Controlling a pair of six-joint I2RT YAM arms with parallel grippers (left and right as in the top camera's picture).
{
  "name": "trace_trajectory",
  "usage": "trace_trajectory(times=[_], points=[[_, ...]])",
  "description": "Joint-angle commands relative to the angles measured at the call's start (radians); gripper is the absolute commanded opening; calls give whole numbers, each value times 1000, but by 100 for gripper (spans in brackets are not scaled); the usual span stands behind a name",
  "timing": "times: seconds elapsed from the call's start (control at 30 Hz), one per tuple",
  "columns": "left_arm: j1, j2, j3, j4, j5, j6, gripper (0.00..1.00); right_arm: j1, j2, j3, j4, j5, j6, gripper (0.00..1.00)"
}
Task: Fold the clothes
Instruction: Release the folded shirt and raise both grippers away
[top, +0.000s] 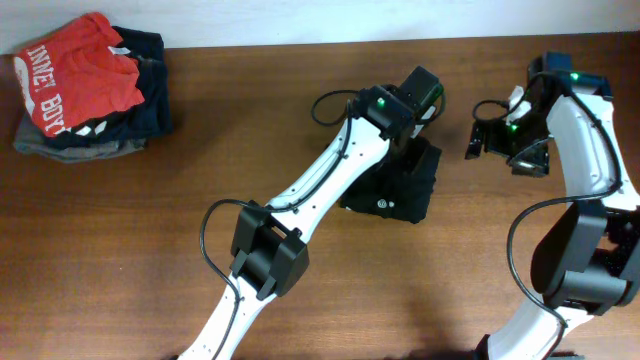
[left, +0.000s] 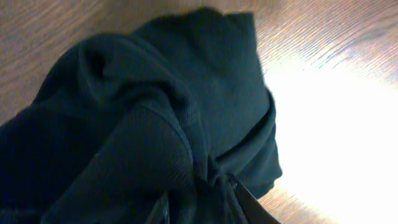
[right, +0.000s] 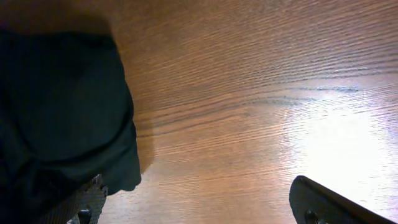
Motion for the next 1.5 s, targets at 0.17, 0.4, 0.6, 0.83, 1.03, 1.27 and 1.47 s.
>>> trace_trajectory(times=[0.17, 0.4, 0.6, 0.83, 1.03, 1.27, 1.47], points=[[-60, -30, -122, 122, 57, -23, 28, 3, -10, 15, 10, 12, 5, 100], [-69, -64, -59, 108, -40, 48, 48, 2, -10, 15, 24, 12, 25, 99], [-53, -163, 48, -10, -222, 69, 87, 2, -10, 15, 34, -20, 32, 99], [84, -309, 62, -80, -309, 10, 99, 14, -10, 15, 29, -164, 27, 99], [301, -331, 61, -158, -303, -10, 99, 153, -10, 15, 1, -245, 54, 97], [446, -329, 56, -244, -251, -10, 99, 336, -10, 15, 126, -229, 367, 97], [477, -329, 56, -254, -224, -10, 99, 430, -9, 4, 200, -156, 545, 97]])
